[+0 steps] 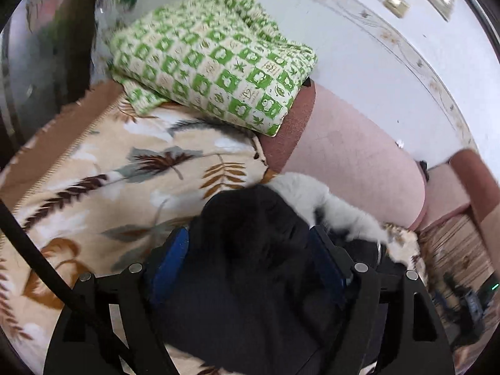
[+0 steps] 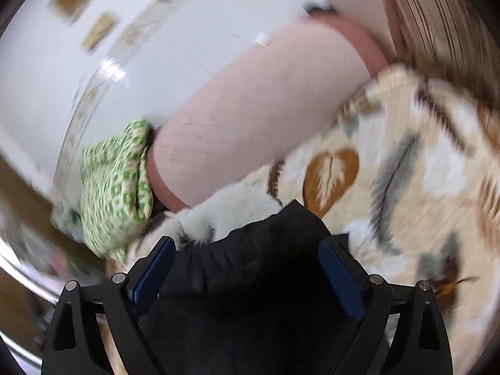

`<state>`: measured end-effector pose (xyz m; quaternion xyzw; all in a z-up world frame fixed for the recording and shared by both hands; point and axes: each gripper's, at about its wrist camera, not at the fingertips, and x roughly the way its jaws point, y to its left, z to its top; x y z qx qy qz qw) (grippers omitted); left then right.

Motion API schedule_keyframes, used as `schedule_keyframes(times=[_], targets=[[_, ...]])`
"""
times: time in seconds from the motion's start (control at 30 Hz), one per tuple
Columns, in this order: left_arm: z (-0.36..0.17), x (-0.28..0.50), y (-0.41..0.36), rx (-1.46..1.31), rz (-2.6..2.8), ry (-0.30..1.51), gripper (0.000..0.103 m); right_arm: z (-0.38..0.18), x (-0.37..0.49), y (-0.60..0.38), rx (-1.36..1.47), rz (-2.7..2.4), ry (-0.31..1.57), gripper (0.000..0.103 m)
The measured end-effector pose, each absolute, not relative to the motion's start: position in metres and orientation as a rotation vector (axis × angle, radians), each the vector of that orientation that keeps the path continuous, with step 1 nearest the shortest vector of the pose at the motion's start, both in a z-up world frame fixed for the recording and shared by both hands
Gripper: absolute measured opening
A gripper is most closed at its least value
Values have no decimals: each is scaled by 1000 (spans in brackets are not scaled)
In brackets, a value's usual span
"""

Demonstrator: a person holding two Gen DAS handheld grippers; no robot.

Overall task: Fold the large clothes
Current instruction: 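Lower the folded hem onto the collar and open both grippers, then withdraw both grippers from the folded coat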

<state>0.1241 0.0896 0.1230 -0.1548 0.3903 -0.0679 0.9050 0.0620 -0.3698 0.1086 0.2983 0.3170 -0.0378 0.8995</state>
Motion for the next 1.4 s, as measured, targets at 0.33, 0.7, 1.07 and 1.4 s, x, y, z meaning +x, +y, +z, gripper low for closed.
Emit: schedule_keyframes(times=[0.33, 0.7, 1.07, 1.4], targets=[[56, 55, 104, -143, 11, 759, 81, 74, 85, -204, 270, 146, 788, 58], [55, 68, 145, -130, 84, 753, 81, -11, 225, -181, 108, -197, 907, 65], [61, 63, 167, -197, 121, 742, 81, 98, 157, -105, 85, 63, 705, 65], [51, 71, 169, -193, 130, 756, 81, 14, 252, -34, -70, 41, 933, 82]])
